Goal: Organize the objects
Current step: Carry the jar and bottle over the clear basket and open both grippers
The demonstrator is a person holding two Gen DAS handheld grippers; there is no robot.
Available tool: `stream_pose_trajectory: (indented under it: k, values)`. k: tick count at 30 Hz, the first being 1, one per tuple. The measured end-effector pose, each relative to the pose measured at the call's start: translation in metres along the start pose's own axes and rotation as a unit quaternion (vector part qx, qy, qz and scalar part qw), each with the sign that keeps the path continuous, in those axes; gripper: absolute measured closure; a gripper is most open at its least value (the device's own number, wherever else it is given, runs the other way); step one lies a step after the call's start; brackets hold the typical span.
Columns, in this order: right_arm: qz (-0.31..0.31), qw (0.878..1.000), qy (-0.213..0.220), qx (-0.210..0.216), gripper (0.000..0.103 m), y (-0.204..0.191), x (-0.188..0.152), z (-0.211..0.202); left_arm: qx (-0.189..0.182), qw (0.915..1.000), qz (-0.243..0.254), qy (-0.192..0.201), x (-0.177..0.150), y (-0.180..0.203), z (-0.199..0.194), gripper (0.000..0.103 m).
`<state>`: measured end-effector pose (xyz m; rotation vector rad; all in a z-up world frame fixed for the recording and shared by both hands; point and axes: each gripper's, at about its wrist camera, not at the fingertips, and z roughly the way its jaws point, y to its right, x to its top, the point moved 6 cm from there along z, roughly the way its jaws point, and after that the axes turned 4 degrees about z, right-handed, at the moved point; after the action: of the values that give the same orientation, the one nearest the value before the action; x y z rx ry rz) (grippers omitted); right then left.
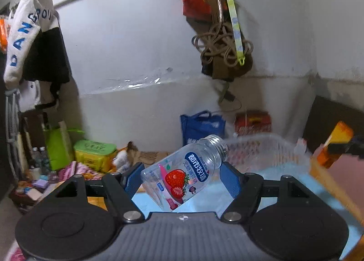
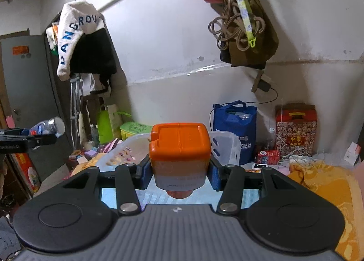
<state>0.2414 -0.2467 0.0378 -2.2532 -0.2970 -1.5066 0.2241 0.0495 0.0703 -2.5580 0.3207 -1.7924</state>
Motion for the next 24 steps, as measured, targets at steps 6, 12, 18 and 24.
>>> stream_pose_trajectory:
  k: [6, 12, 18, 24]
  values:
    - [-0.026, 0.999, -0.023, -0.033, 0.051, 0.002, 0.012, 0.056, -0.035, 0.9988, -0.032, -0.013, 0.011, 0.024, 0.067, 0.027]
    - [-0.019, 0.998, -0.05, -0.028, 0.05, 0.009, 0.009, 0.094, -0.051, 0.9958, -0.052, -0.056, -0.001, 0.038, 0.132, 0.027]
    - [-0.008, 1.0, 0.0, -0.027, 0.003, 0.011, 0.011, 0.084, -0.027, 0.9991, -0.029, -0.018, -0.013, 0.038, 0.137, 0.0]
    - [-0.004, 0.999, 0.032, -0.019, 0.0, -0.007, -0.001, 0.027, -0.068, 0.9943, -0.081, 0.01, -0.015, 0.021, 0.102, 0.0]
